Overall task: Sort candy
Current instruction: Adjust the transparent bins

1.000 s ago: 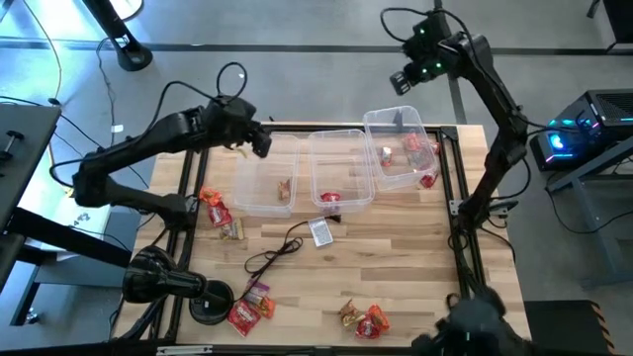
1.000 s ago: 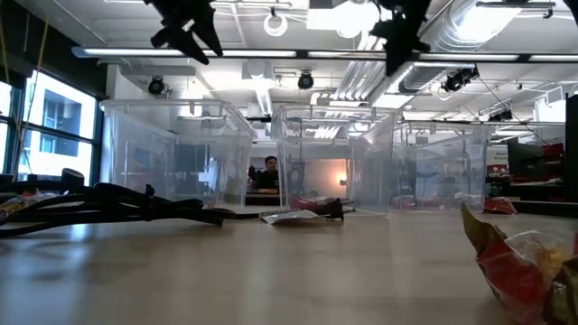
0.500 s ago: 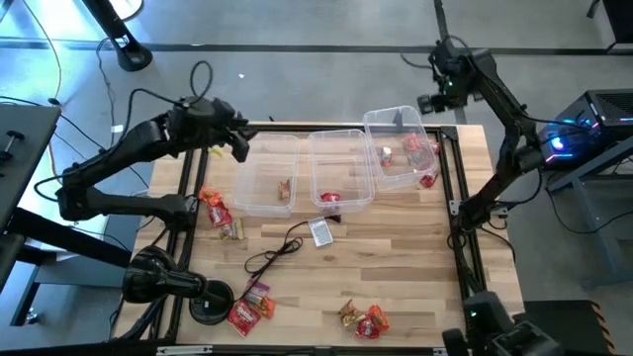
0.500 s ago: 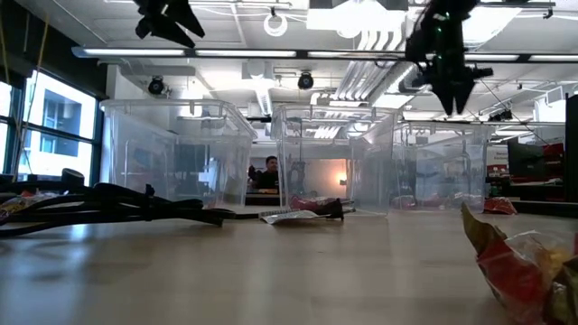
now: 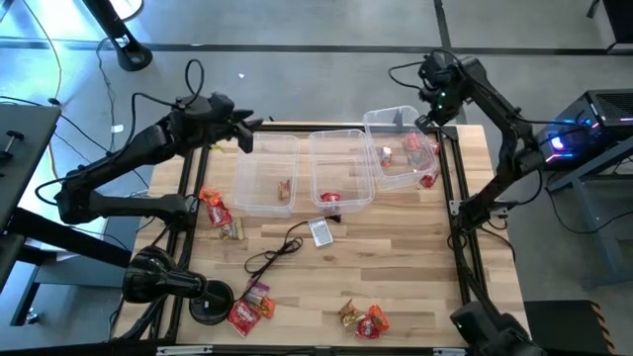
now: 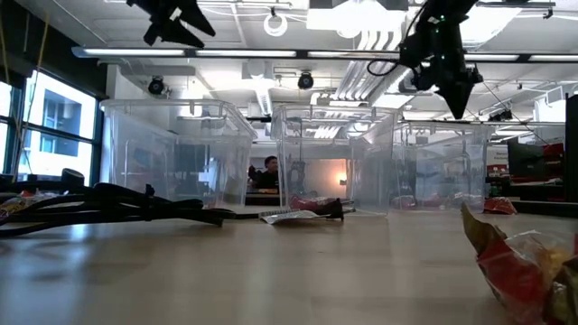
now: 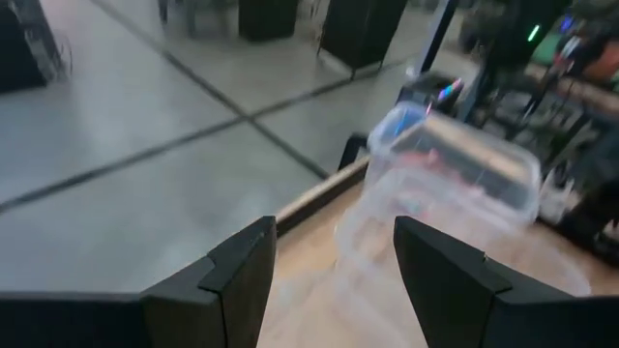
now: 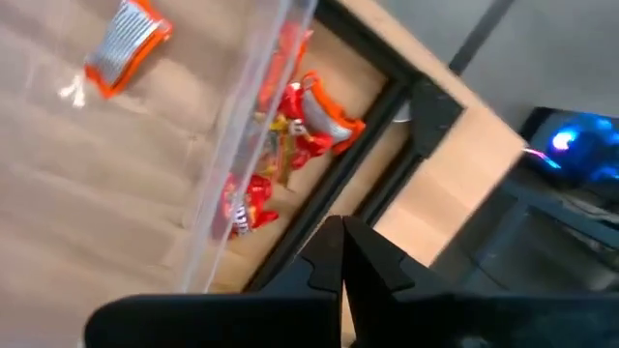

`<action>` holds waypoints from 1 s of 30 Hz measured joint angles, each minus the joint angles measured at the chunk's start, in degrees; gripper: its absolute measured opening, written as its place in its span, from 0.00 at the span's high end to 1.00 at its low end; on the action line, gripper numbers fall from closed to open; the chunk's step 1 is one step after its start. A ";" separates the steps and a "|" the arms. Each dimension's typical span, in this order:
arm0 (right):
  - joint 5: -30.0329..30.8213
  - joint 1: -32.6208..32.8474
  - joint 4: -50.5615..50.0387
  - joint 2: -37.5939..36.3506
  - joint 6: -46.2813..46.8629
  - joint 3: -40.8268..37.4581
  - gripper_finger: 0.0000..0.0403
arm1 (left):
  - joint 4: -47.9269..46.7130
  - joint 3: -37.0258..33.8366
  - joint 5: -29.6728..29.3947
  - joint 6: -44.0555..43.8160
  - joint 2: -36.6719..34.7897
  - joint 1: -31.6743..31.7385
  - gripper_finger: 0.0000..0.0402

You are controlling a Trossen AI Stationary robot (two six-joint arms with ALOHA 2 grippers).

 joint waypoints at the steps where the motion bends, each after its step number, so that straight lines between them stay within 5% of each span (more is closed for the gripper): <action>1: -1.47 -0.12 -0.30 0.59 -1.03 0.00 1.00 | 1.68 -0.09 0.04 0.06 0.15 0.00 0.49; 9: -7.55 -1.84 7.06 5.60 1.59 0.00 1.00 | 5.44 -0.09 1.95 -2.17 0.70 -0.27 0.49; 14: -0.98 -3.99 5.09 7.76 0.80 0.00 1.00 | 3.55 -0.09 2.73 -3.42 0.70 -1.70 0.49; 19: -7.57 -5.78 6.64 7.98 1.94 -4.42 1.00 | 3.24 -0.09 2.57 -2.29 0.70 -3.65 0.49; 24: -4.29 -2.61 7.66 6.53 0.62 -7.71 1.00 | 3.21 -0.09 1.46 -2.00 0.70 -4.00 0.49; 30: -10.32 0.54 6.42 6.36 3.01 -7.87 1.00 | 3.23 -0.09 0.03 -1.32 0.70 -3.98 0.49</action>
